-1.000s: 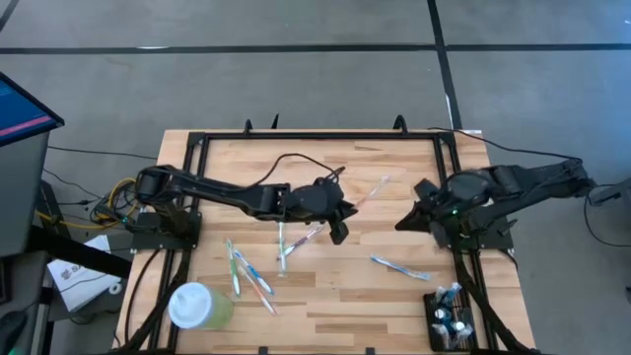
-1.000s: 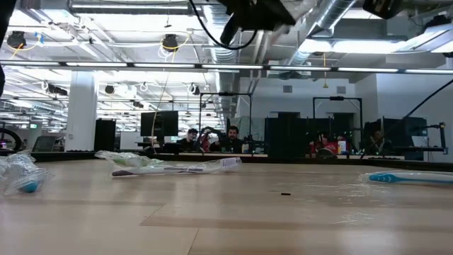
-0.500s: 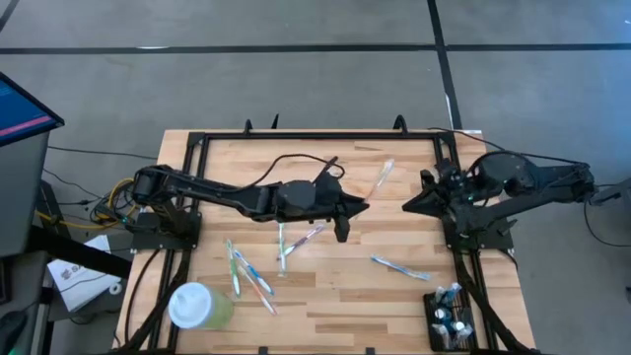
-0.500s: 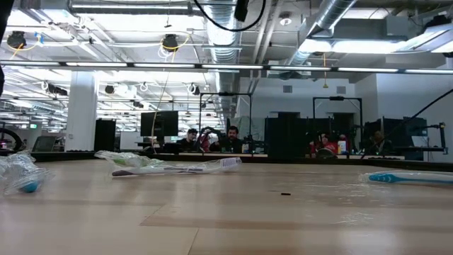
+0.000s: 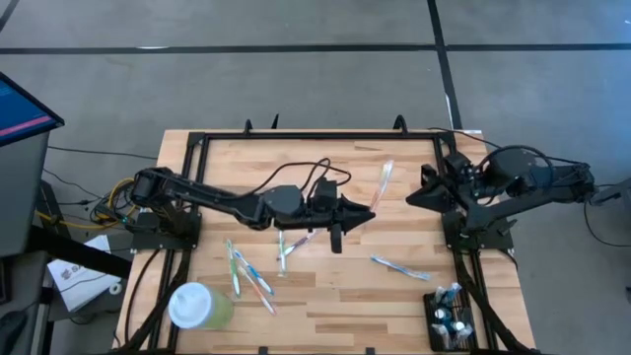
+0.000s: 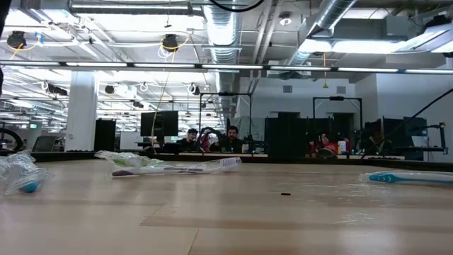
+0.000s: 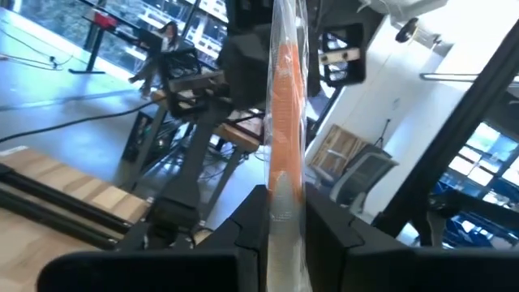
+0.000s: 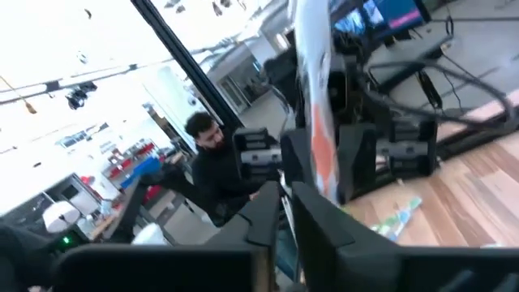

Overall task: Pick & Place toothbrushing station
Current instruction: Put the top orange toothbrush into the black organizer

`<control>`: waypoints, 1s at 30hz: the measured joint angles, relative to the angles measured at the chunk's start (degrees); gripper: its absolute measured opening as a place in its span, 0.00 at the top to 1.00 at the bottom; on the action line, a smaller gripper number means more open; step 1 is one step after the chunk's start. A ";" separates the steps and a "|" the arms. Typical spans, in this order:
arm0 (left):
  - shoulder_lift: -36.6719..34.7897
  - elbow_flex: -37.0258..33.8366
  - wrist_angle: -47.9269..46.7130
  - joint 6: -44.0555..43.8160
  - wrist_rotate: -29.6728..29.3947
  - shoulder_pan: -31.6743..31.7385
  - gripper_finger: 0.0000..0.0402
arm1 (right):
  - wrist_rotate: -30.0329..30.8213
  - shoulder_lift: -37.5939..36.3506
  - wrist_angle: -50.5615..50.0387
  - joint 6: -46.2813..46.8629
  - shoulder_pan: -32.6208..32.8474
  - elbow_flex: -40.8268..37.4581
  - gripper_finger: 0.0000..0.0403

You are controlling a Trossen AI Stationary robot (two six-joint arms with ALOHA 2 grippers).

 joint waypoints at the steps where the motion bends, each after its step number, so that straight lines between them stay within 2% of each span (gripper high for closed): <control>1: 0.00 0.00 0.14 -0.07 -0.02 -0.26 0.90 | 0.59 0.03 0.45 0.48 0.00 0.00 0.88; 9: 0.00 0.00 0.91 -0.13 -4.64 -1.96 0.90 | 4.25 3.37 2.36 2.84 -0.18 0.00 0.51; 13: 0.00 0.00 0.90 -0.34 -8.88 -2.99 0.90 | 4.28 4.89 3.51 3.28 -0.90 0.00 0.39; 30: 1.33 0.00 0.94 -3.92 -10.79 -3.00 0.90 | 3.00 8.75 7.28 1.47 -4.61 0.04 0.37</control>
